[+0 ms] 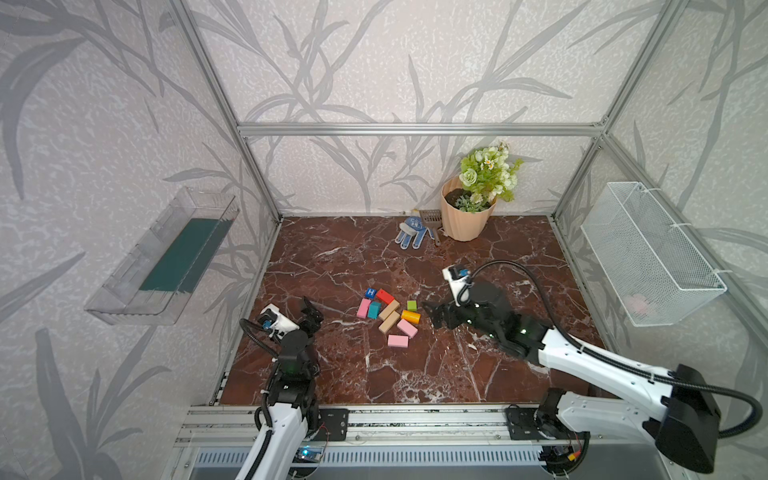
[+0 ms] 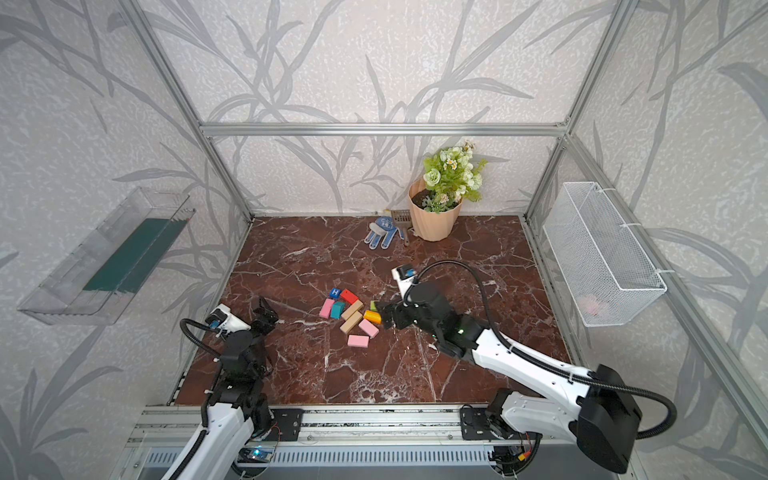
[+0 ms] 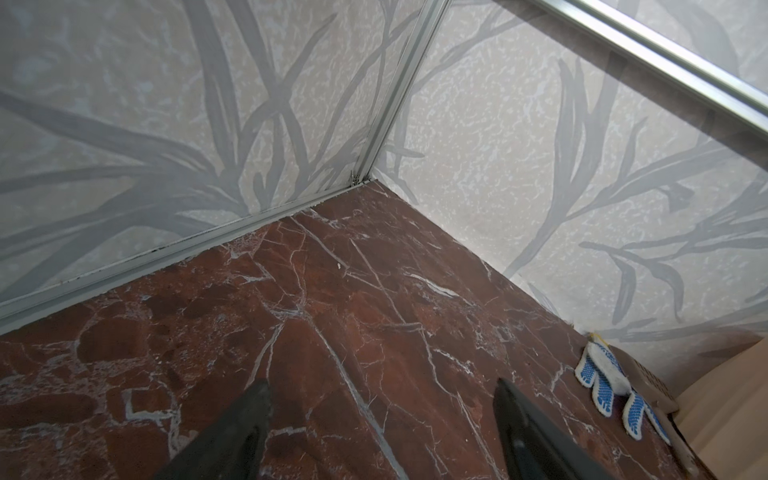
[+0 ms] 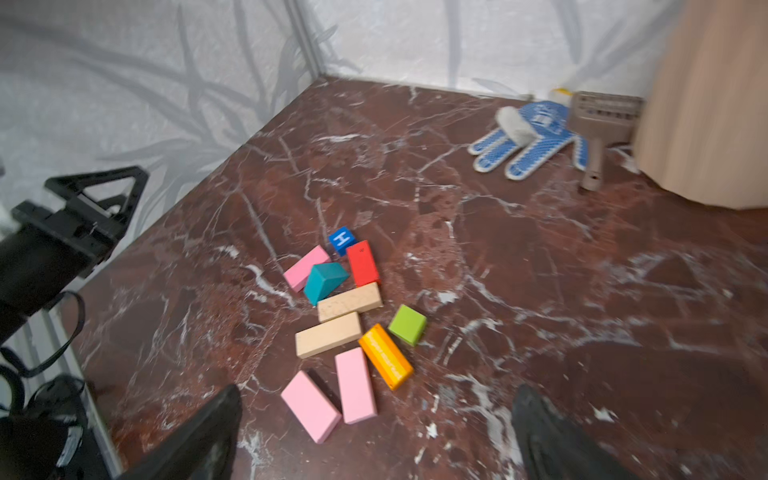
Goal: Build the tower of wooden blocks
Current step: 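Reach the right gripper over the pile of coloured blocks, then grasp a plain beige wood bar with the right gripper and lift it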
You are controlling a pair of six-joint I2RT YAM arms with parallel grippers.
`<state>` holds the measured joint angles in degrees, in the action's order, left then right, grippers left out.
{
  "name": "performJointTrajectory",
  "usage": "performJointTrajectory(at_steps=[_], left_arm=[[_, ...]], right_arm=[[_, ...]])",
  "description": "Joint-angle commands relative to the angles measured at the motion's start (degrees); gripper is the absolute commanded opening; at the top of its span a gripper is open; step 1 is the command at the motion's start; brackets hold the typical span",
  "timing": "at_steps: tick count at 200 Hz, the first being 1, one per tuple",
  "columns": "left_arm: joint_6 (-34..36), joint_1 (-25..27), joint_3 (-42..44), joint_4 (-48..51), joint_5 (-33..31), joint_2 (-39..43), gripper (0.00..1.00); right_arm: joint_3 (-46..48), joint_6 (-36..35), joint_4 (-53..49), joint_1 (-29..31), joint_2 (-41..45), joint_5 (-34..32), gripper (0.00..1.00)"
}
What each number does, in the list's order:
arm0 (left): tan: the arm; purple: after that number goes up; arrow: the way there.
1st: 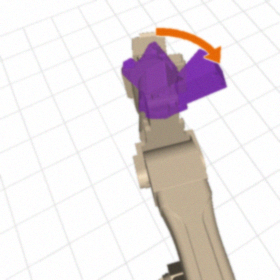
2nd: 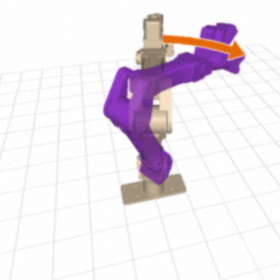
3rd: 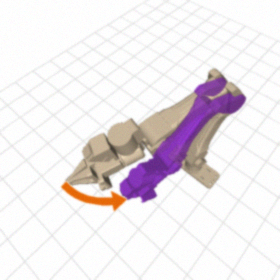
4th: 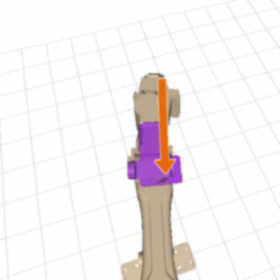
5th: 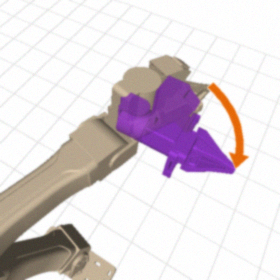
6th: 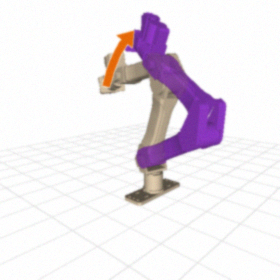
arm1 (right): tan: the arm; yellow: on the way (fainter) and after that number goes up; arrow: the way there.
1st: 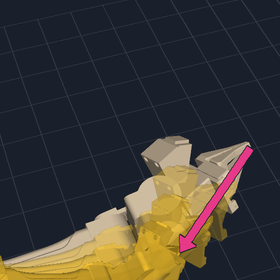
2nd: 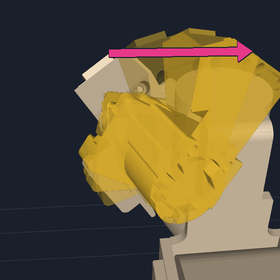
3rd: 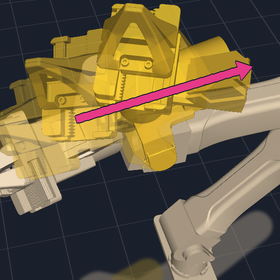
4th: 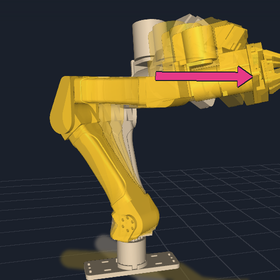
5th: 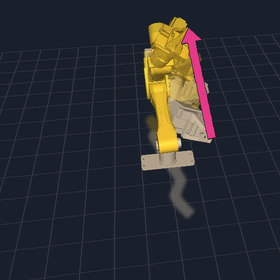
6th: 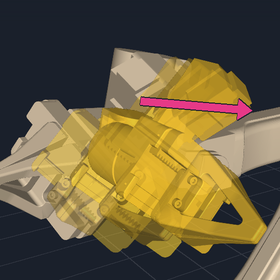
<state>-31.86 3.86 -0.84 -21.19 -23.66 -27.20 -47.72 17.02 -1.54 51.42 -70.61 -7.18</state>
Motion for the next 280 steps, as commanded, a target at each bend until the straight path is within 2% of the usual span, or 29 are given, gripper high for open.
performJointTrajectory(at_steps=[1,42,68,101,116,144,187,194,204,280], left_arm=[[-0.75,-0.10,-2.70,-1.12,0.02,-3.49,0.89],[0.11,-0.08,-6.55,-4.21,2.93,-14.04,0.92],[1.66,-0.14,-10.85,-5.26,8.64,-22.91,0.91],[5.94,0.04,-13.82,-8.96,19.21,-30.04,0.91],[7.65,0.35,-14.45,-11.32,23.64,-32.35,0.91],[9.38,1.02,-18.51,-9.56,27.26,-37.56,0.89],[10.02,2.34,-22.31,-5.64,26.00,-41.72,0.85],[9.98,2.44,-22.72,-5.06,25.57,-42.09,0.87],[9.97,2.48,-23.07,-4.65,25.50,-42.39,0.99],[10.15,3.16,-22.67,-4.76,24.19,-41.97,0.99]], right_arm=[[-8.07,-5.13,-10.08,2.38,-11.10,-4.72,0.99],[-21.43,-9.24,-16.37,6.22,-29.15,-1.70,1.00],[-29.31,-10.81,-20.49,6.77,-37.20,1.51,0.99],[-37.04,-12.26,-25.67,6.70,-44.05,-2.74,0.99],[-39.24,-13.10,-26.30,6.14,-46.20,-1.15,0.99],[-43.68,-13.67,-28.38,4.35,-50.19,3.13,0.99],[-49.02,-14.05,-31.76,3.27,-55.67,4.28,0.99],[-50.10,-13.98,-32.64,3.13,-56.61,4.30,0.99],[-51.31,-13.73,-33.66,3.03,-57.96,3.94,0.99],[-52.97,-14.12,-34.97,2.93,-60.24,3.17,1.00]])
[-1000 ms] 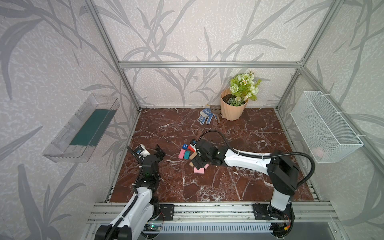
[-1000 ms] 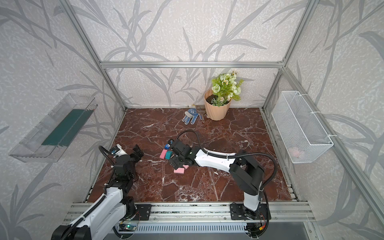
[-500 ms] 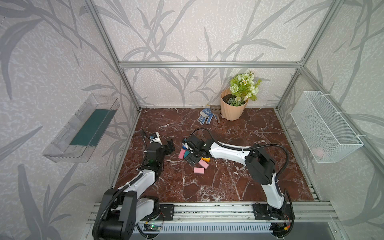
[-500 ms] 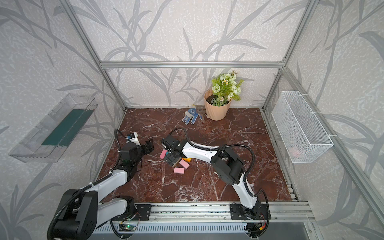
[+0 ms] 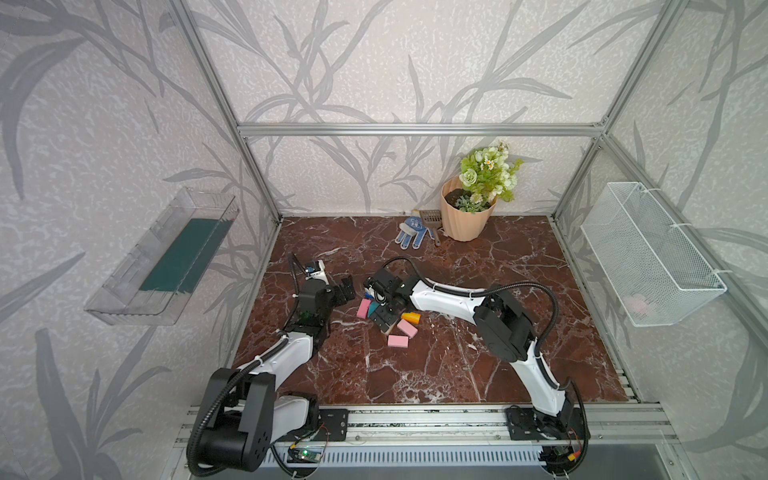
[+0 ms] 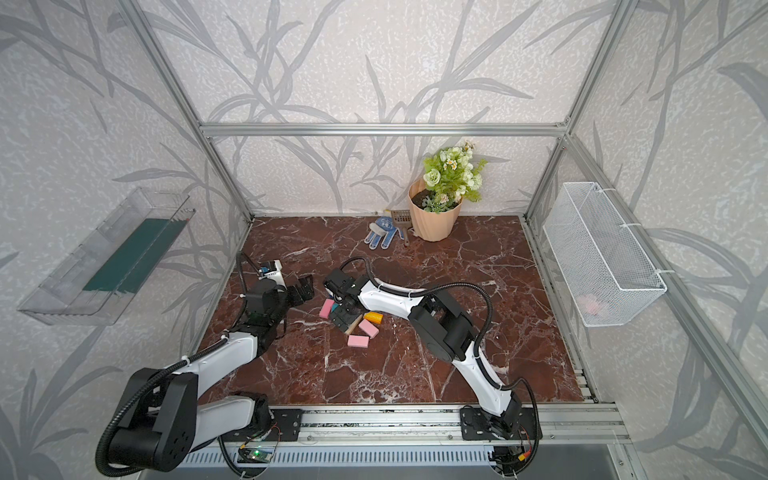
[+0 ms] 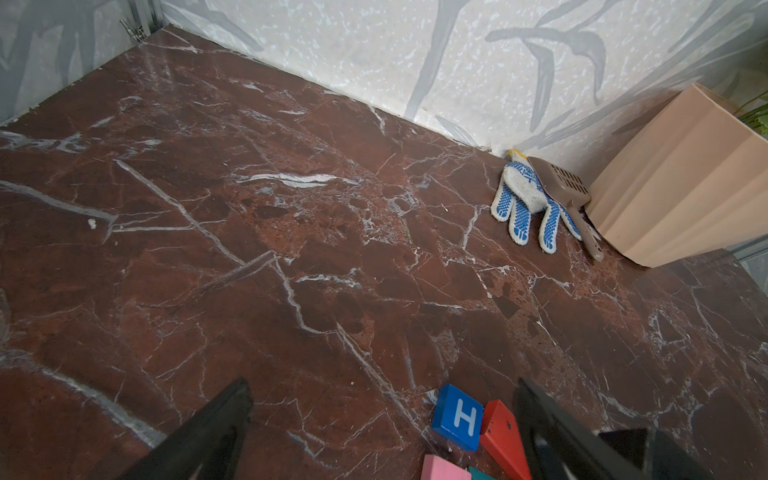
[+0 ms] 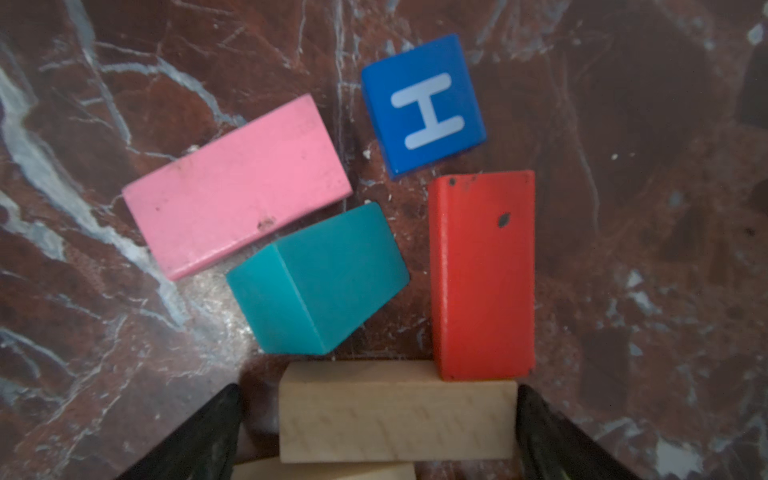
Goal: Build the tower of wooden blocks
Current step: 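Grasp a plain beige wood bar with the right gripper and lift it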
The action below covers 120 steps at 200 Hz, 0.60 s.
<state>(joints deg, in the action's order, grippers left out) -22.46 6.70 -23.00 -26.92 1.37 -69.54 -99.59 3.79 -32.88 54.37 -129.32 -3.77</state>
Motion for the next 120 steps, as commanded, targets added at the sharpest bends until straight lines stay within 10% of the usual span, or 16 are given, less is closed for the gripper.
performJointTrajectory(at_steps=[1,120], left_arm=[[0.75,0.33,-0.57,0.98,-0.84,0.37,0.99],[0.92,0.77,-2.91,3.34,-1.87,-2.00,0.99]], right_arm=[[-1.12,-0.89,-3.65,-0.08,-1.54,-0.26,0.99],[-6.15,0.86,-7.64,-0.04,-3.20,-1.24,0.78]])
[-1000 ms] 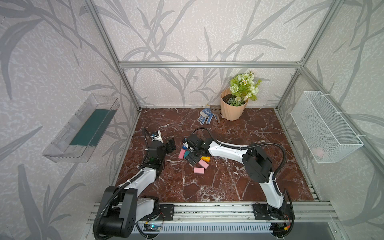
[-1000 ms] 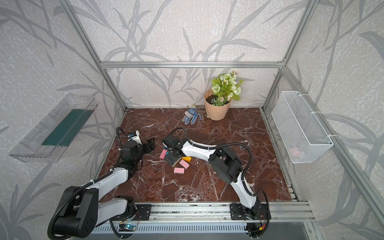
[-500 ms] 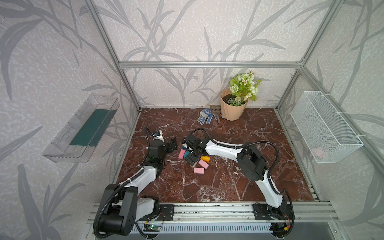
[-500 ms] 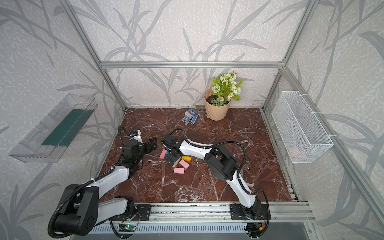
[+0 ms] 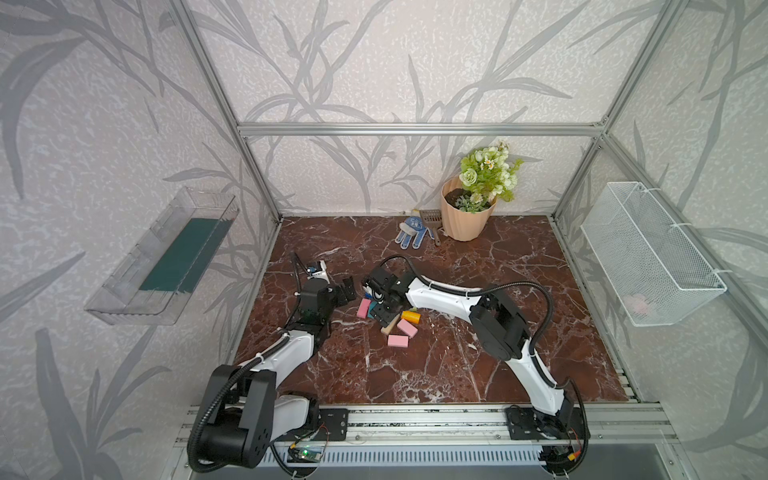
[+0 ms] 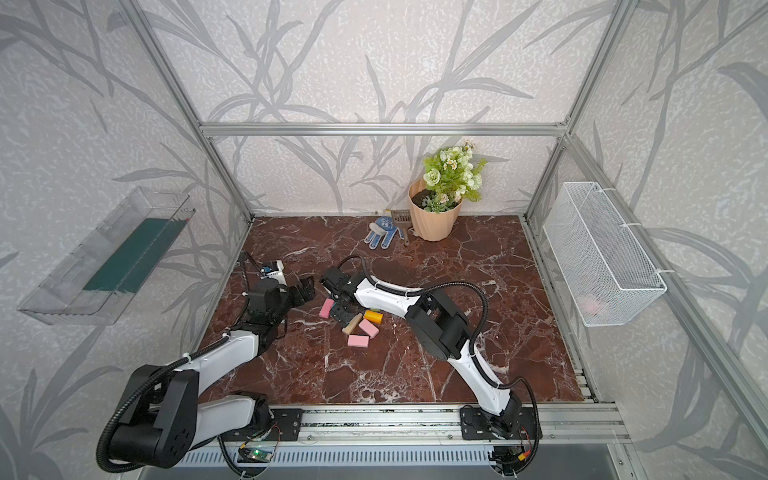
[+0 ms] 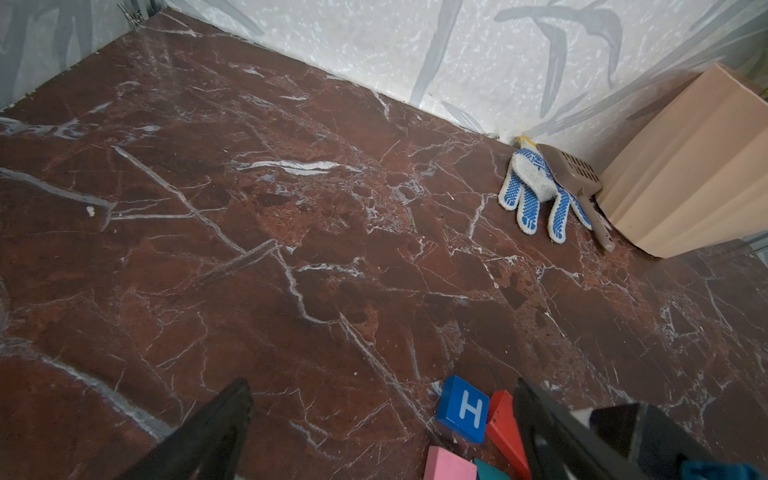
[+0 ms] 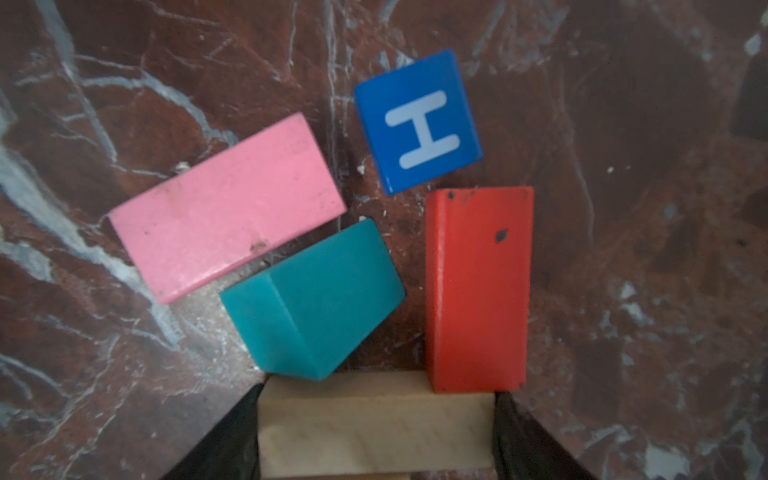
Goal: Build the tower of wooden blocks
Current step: 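Grasp a plain beige wood bar with the right gripper and lift it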
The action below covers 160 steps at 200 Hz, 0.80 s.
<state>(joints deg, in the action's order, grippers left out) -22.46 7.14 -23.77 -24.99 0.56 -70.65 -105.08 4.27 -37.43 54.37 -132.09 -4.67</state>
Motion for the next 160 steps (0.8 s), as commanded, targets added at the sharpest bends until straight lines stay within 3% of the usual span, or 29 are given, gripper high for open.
performJointTrajectory(at_steps=[1,91,160], left_arm=[[0.92,0.38,-2.24,1.43,-1.08,-0.93,0.99],[0.84,0.81,-2.65,2.67,-3.21,-0.90,0.99],[0.75,0.95,-1.77,2.54,-3.81,0.51,0.99]], right_arm=[[-0.61,0.43,-3.05,0.00,-0.35,-0.34,0.78],[11.12,3.59,2.19,0.12,15.35,-2.14,0.76],[26.24,7.05,5.00,-2.79,30.88,-10.00,0.76]])
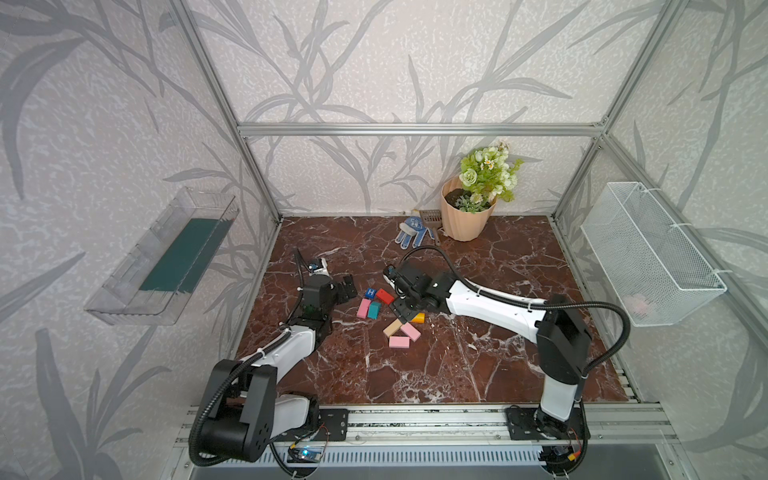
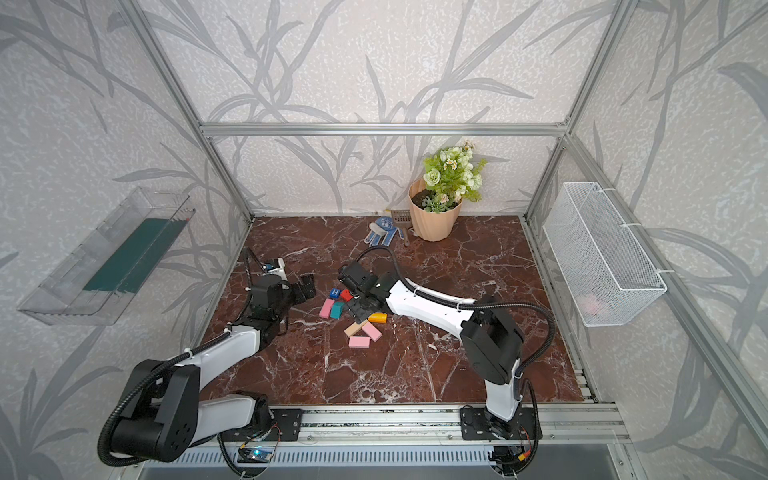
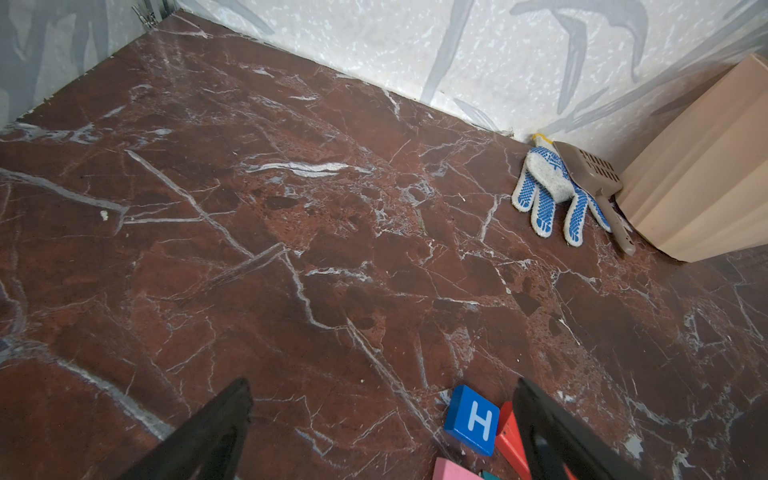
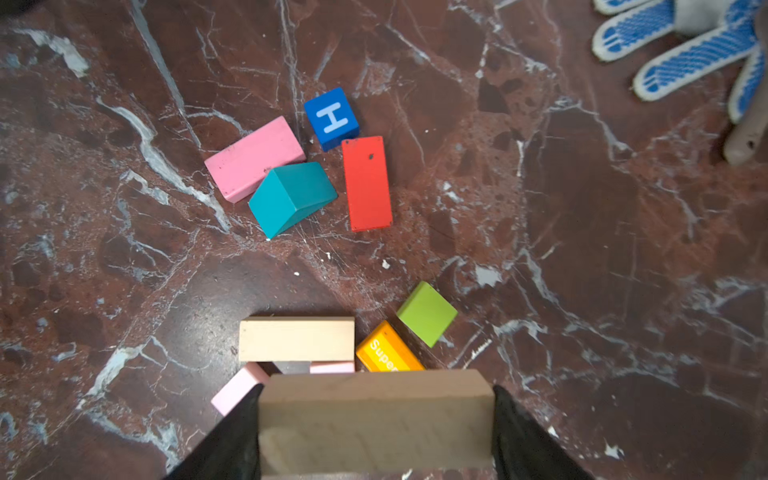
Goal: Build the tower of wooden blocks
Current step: 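Grasp a plain beige wood bar with the right gripper and lift it, then carry the beige bar toward the plant pot and set it down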
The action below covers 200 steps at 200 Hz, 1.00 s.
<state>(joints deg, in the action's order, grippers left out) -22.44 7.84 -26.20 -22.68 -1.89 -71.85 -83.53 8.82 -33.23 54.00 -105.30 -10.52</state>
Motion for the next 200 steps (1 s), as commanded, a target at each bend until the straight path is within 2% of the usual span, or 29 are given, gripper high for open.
performJointTrajectory(at_steps=[1,48,80,115,176,200], left_arm=[[0.73,0.25,0.68,0.20,-1.32,1.76,0.99],[0.79,0.34,2.68,-1.49,-1.23,3.90,0.99],[0.90,0.35,3.55,-2.37,-0.97,4.84,0.99],[0.86,0.37,4.02,-2.72,-1.03,5.32,0.99],[0.90,0.46,3.93,-2.90,-0.92,5.19,0.99],[0.90,0.44,3.53,-2.71,-1.15,4.63,0.99]], right_arm=[[5.00,2.56,0.89,-2.63,4.28,-4.15,0.76],[21.33,8.98,5.92,-12.24,13.88,-6.06,0.75],[28.57,13.09,9.92,-17.79,14.58,-5.23,0.74],[26.66,13.95,7.73,-19.14,10.23,-7.63,0.73],[22.77,13.66,9.06,-24.26,5.25,-2.11,0.73],[19.62,12.55,7.32,-25.24,2.97,-2.64,0.73]])
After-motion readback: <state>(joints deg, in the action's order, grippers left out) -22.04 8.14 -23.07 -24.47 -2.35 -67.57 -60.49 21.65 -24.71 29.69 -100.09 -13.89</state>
